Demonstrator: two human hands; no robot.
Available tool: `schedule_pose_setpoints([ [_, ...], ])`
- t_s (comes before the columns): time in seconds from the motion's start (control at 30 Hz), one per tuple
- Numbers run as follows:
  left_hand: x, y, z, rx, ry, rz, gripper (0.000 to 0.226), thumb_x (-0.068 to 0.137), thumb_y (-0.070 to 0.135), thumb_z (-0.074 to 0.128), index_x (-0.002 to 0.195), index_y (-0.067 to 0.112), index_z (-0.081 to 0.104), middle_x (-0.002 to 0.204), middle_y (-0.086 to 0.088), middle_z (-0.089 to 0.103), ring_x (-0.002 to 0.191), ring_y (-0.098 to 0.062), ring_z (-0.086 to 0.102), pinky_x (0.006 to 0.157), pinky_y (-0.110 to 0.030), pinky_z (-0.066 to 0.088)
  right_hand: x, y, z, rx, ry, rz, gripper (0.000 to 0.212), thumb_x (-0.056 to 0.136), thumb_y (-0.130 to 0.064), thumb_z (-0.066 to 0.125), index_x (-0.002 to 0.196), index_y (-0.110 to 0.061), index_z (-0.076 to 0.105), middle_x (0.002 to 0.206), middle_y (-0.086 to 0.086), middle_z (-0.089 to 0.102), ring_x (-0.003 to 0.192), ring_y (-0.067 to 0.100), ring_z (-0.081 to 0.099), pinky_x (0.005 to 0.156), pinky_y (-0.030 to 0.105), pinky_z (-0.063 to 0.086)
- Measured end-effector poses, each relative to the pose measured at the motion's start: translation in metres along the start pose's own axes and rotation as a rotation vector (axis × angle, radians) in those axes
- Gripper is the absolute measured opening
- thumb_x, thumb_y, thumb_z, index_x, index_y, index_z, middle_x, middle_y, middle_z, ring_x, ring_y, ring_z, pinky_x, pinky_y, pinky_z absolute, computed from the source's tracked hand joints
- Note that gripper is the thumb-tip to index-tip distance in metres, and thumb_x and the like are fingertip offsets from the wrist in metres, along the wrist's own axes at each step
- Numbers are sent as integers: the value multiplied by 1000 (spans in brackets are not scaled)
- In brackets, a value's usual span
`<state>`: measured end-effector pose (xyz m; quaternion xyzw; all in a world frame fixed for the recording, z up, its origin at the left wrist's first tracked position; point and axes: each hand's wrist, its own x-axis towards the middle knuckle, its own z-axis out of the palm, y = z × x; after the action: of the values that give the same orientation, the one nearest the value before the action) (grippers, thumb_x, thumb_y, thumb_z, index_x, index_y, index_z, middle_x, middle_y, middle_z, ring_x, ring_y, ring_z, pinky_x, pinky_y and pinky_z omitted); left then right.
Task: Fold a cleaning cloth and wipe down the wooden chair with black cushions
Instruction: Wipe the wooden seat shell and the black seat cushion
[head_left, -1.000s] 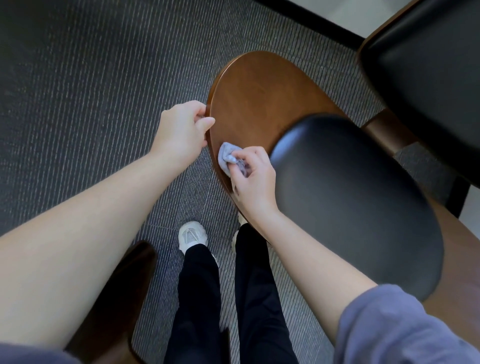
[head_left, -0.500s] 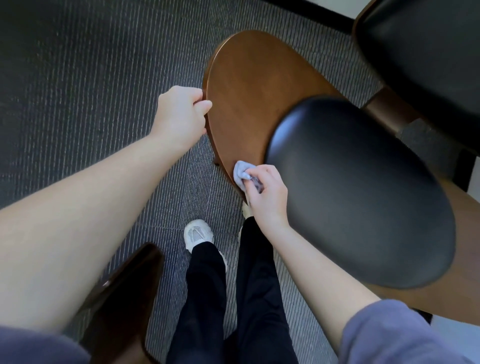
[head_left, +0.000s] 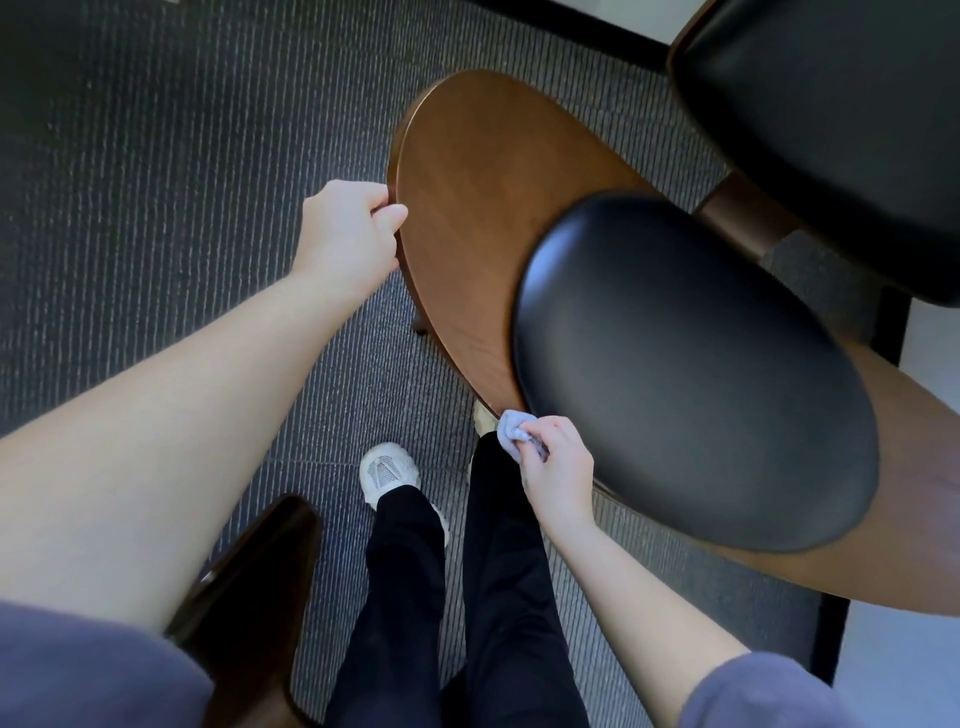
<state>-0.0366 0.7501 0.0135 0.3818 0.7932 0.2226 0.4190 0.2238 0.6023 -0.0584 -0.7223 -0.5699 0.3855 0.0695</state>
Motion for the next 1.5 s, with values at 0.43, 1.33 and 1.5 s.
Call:
schedule_pose_setpoints([
  [0.43,4,-2,-1,-19,-38,-26,24,99,13,49,99,1,70,91,-16,72,81,-23,72,77,-40,61,76,-110,17,235,101,-245,9,89,-6,63,84,-10,70,87,3,60,80,5,54,74,10,39],
  [1.33,53,42,43,21,283,-65,32,102,39,38,93,13,55,83,0,60,82,-25,57,73,-41,46,271,-165,-36,236,179,-284,11,92,-13,58,94,-12,69,97,4,60,78,-1,51,74,4,36],
  [1.5,51,37,53,166,444,-23,31,102,39,40,94,13,54,75,-1,58,69,-28,54,61,-37,37,306,-143,-47,147,209,-250,10,92,-12,58,93,-10,69,99,8,62,78,-1,48,74,0,33],
])
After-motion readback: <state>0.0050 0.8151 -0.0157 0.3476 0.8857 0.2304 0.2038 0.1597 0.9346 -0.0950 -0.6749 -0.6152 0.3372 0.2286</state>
